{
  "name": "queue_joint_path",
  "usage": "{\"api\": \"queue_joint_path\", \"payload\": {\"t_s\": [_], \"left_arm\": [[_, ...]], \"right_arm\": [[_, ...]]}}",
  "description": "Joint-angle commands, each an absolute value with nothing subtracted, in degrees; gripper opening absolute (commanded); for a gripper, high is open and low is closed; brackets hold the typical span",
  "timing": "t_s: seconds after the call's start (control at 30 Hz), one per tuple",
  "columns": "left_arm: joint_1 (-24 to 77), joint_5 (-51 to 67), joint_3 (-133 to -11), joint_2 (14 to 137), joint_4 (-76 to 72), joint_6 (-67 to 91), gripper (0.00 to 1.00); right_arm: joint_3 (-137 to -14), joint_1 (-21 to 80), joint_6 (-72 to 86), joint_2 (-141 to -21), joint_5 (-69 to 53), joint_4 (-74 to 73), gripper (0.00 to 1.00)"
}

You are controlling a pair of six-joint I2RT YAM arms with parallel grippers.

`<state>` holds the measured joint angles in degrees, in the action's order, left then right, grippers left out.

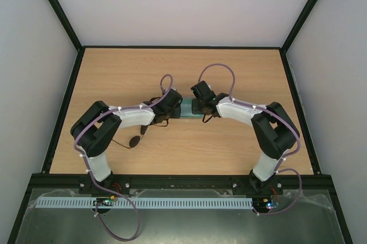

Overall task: Organize the sunglasses
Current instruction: Place the glasses cleaning cloth in the sunglasses case.

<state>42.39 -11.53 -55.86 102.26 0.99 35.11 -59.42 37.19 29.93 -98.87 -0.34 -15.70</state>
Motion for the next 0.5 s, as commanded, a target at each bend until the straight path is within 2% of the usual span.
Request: {"api": "queue_joint_path", "payload": {"t_s": [0.0, 0.47], "left_arm": [[41.4, -11.2, -55.9, 104.2, -0.6, 35.0, 0.03], [40.7, -10.5, -57.6, 107.0, -0.6, 34.3, 0.03]], "right_arm": [[-60.9, 36.7, 29.4, -99.9, 1.1, -14.0, 0.01], [-61.6, 36.4, 29.4, -102.6, 0.7, -12.7, 0.01]]}}
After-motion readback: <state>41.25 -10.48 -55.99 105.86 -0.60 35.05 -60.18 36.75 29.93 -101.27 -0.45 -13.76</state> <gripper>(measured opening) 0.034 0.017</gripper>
